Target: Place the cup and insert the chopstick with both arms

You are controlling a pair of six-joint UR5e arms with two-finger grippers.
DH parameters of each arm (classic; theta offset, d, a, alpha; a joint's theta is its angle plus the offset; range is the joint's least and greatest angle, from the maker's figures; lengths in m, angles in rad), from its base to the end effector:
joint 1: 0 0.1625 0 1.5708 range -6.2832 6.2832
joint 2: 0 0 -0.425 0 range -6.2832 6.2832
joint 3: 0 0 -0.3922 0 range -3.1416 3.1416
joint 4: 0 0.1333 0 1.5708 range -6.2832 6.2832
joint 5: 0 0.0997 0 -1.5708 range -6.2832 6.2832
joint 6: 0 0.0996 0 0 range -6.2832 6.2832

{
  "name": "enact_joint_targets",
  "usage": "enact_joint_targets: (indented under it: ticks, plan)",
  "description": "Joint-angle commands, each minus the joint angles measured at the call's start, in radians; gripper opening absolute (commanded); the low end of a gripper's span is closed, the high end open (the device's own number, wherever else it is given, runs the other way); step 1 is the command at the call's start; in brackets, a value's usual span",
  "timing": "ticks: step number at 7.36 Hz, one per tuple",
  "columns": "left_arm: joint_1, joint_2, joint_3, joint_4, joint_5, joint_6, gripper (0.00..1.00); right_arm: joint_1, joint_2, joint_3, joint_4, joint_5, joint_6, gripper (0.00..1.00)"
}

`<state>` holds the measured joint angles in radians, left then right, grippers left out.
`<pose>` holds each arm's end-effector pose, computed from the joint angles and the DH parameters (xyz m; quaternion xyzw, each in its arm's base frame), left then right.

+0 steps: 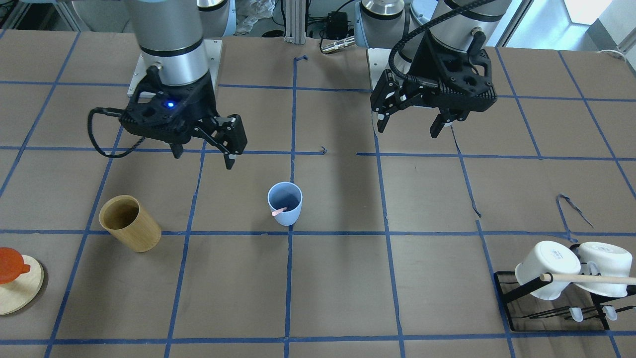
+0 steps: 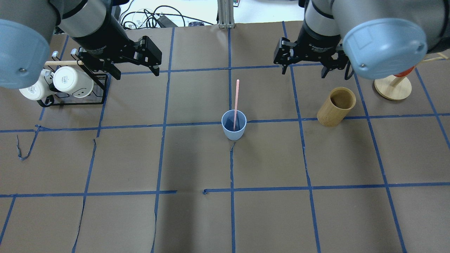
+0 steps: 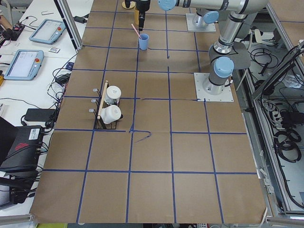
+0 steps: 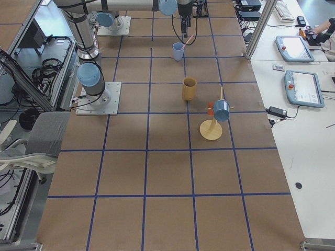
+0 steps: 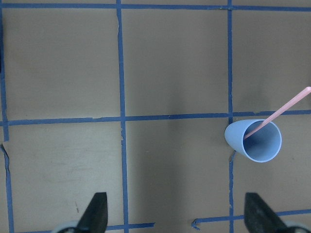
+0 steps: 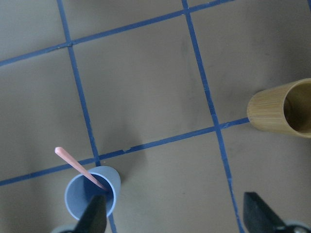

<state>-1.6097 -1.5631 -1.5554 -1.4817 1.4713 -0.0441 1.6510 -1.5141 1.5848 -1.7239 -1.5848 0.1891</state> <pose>-0.1625 -0.4930 0.5092 -0.0002 -0.9972 0.0539 0.0519 0.1734 -0.5106 0.4681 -0.0547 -0.9976 0.0418 0.0014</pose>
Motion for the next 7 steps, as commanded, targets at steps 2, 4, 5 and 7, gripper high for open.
enact_joint_targets:
  ticks: [2, 4, 5, 7]
  plan:
    - [0.002, 0.000, 0.000, -0.002, 0.000, 0.000, 1.00, -0.060, -0.009, 0.008, 0.089, 0.002, -0.234, 1.00]
    - [0.002, 0.000, 0.000, 0.000, 0.000, 0.000, 1.00, -0.065, -0.023, 0.008, 0.137, 0.008, -0.234, 1.00]
    - [0.002, 0.000, 0.000, 0.000, 0.000, 0.000, 1.00, -0.065, -0.028, 0.008, 0.144, 0.005, -0.234, 1.00]
    - [0.002, 0.000, 0.000, 0.000, 0.000, 0.000, 1.00, -0.065, -0.028, 0.008, 0.148, 0.009, -0.232, 1.00]
